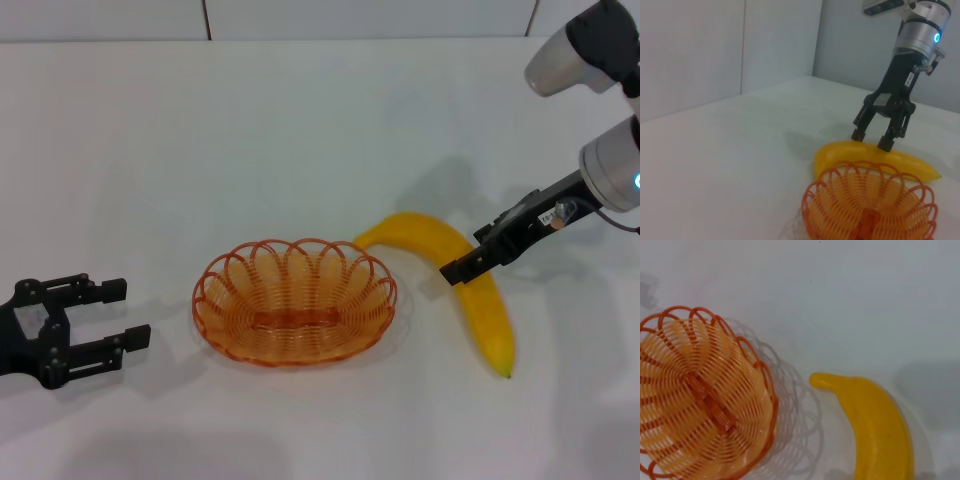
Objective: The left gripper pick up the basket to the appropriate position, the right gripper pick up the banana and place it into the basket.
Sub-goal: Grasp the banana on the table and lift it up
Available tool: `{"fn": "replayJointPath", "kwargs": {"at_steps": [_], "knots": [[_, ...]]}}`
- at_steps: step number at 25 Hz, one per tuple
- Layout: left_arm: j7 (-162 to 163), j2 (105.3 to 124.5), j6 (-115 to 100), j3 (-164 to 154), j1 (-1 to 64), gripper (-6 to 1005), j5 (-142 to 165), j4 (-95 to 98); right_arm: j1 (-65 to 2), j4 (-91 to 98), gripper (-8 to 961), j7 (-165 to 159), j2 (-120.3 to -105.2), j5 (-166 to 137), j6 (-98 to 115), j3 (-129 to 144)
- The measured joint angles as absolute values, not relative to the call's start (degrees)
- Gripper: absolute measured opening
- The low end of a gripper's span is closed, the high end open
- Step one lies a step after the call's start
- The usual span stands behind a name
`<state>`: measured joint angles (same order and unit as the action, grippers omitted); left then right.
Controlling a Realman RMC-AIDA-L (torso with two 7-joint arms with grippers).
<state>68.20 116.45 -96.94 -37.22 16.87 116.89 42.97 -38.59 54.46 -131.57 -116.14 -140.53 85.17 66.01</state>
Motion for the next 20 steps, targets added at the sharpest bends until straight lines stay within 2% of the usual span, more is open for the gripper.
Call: {"fn": "replayJointPath", "kwargs": {"at_steps": [20], "knots": [[68.53,116.45,-97.12,-37.17,17.2,678,116.89,42.98,-39.57,50.87,710,-131.57,-115.92,-140.99,82.42,66.08]]}}
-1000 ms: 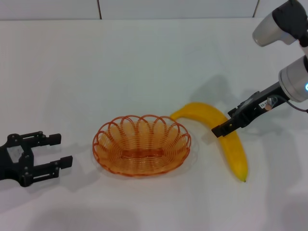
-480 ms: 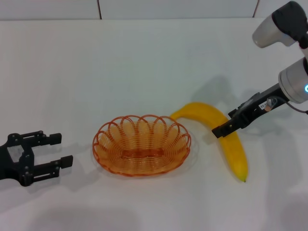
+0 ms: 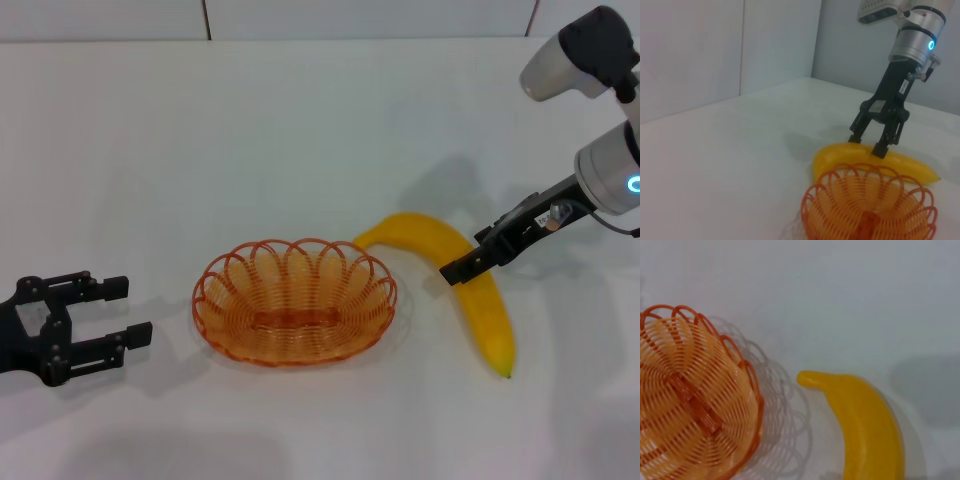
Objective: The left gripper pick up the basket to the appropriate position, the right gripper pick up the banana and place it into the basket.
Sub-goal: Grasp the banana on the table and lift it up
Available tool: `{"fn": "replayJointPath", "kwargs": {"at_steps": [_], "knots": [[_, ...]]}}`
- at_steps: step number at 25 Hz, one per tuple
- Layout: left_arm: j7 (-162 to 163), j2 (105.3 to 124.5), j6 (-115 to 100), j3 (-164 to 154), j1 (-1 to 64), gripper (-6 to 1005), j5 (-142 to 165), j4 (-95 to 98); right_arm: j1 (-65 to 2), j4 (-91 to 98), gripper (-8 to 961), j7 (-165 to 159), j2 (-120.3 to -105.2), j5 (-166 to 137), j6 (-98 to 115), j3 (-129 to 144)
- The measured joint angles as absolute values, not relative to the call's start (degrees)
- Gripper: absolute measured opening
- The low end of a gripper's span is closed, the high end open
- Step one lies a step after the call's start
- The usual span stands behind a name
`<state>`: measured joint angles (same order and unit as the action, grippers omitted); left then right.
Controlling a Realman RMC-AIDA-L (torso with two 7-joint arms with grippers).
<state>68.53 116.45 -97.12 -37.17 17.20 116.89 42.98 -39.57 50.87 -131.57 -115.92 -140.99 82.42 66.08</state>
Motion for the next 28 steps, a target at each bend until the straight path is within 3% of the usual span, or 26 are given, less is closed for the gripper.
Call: {"fn": "replayJointPath", "kwargs": {"at_steps": [28], "knots": [[68.49,116.46,-97.11,-37.18,17.22,680,116.89,42.98,-40.07,48.67,700,-131.67,-115.92,-141.02,81.52,66.71]]}}
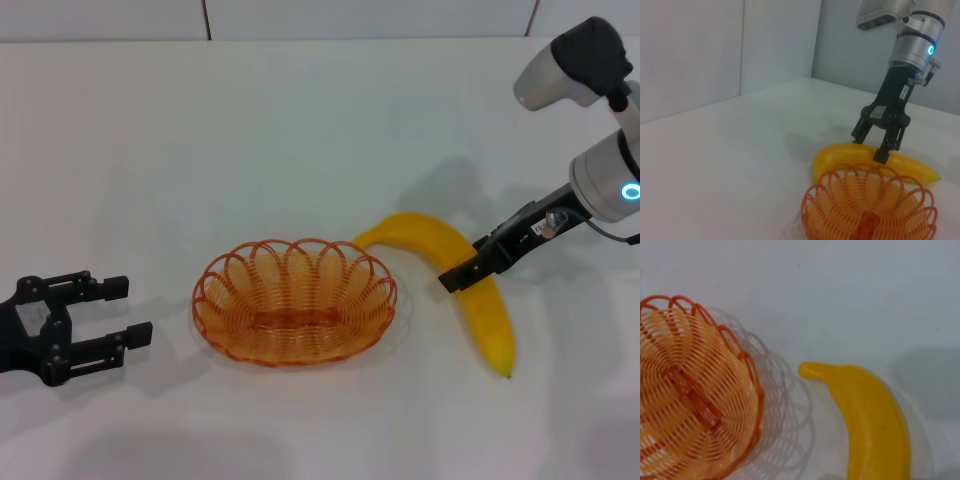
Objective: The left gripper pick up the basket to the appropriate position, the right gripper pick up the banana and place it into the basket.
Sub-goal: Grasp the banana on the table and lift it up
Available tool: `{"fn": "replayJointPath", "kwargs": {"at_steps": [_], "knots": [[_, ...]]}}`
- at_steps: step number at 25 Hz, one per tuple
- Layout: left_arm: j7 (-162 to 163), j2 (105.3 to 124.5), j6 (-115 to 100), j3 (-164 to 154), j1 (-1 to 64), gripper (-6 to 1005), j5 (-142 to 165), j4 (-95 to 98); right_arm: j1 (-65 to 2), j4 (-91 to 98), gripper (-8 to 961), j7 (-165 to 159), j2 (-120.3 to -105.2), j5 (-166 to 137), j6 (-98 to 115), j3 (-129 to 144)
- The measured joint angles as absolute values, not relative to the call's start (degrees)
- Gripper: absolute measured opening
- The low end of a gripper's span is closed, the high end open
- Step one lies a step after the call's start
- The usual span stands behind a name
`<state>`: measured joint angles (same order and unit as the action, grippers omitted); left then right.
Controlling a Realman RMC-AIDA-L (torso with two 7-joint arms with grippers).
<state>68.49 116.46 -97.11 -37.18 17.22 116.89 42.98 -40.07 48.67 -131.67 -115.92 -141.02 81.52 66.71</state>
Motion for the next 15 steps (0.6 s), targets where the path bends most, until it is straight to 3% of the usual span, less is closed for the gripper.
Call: {"fn": "replayJointPath", "kwargs": {"at_steps": [10,15], "knots": [[68.55,116.45,-97.11,-36.99,17.22,680,116.89,42.98,-40.52,48.4,696,-131.65,-116.12,-140.79,81.74,66.71],[68.57,116.45,-97.28,-36.57,17.22,679,116.89,43.06,-40.55,48.36,507,-131.67,-116.17,-140.63,81.74,66.71]]}}
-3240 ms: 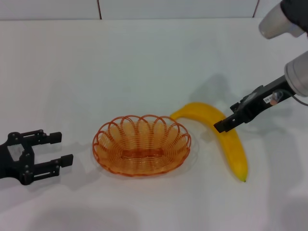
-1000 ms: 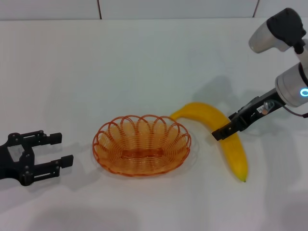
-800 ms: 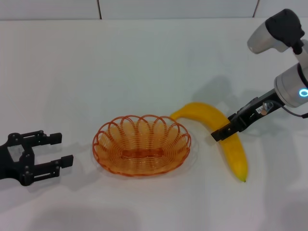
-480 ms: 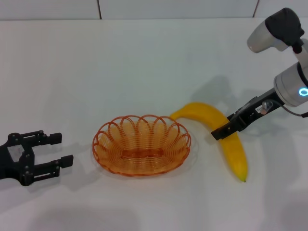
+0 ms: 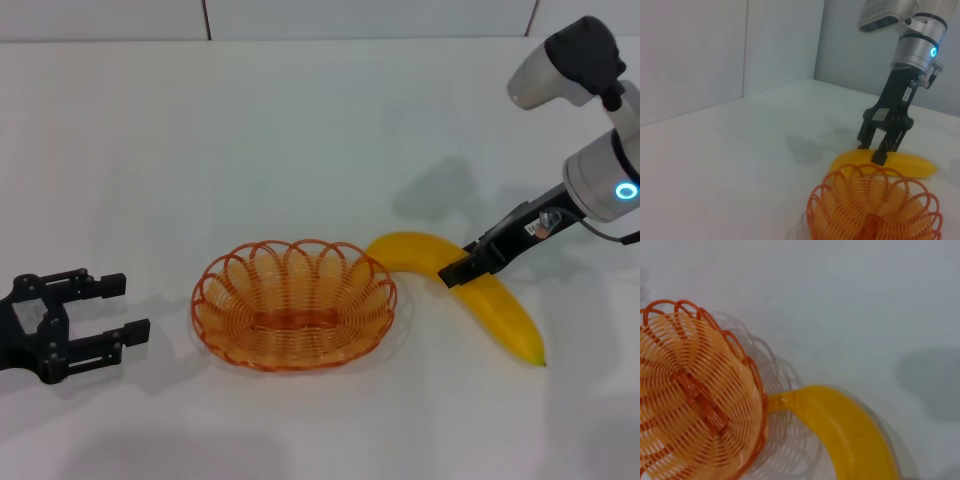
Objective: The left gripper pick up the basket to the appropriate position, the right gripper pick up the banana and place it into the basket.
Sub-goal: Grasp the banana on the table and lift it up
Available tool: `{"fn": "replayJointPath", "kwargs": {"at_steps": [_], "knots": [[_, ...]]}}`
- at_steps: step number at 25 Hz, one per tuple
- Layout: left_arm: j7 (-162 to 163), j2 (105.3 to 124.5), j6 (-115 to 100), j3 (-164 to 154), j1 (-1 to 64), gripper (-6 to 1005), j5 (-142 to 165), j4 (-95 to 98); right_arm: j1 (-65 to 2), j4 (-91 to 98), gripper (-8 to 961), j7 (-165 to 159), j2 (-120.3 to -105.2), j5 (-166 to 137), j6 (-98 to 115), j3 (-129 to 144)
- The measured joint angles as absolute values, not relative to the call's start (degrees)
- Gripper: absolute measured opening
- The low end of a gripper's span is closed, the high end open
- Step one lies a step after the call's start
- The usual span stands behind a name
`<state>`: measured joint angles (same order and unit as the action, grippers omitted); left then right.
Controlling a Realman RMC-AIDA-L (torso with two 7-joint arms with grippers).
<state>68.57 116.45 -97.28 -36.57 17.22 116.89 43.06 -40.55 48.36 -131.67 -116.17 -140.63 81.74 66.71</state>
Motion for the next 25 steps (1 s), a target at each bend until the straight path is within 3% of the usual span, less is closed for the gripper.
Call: {"fn": "replayJointPath", "kwargs": {"at_steps": [25], "knots": [[68.73,116.46,-97.29,-36.56,17.1,679,116.9,43.12,-42.25,47.9,506,-133.02,-115.84,-140.25,78.22,64.86]]}}
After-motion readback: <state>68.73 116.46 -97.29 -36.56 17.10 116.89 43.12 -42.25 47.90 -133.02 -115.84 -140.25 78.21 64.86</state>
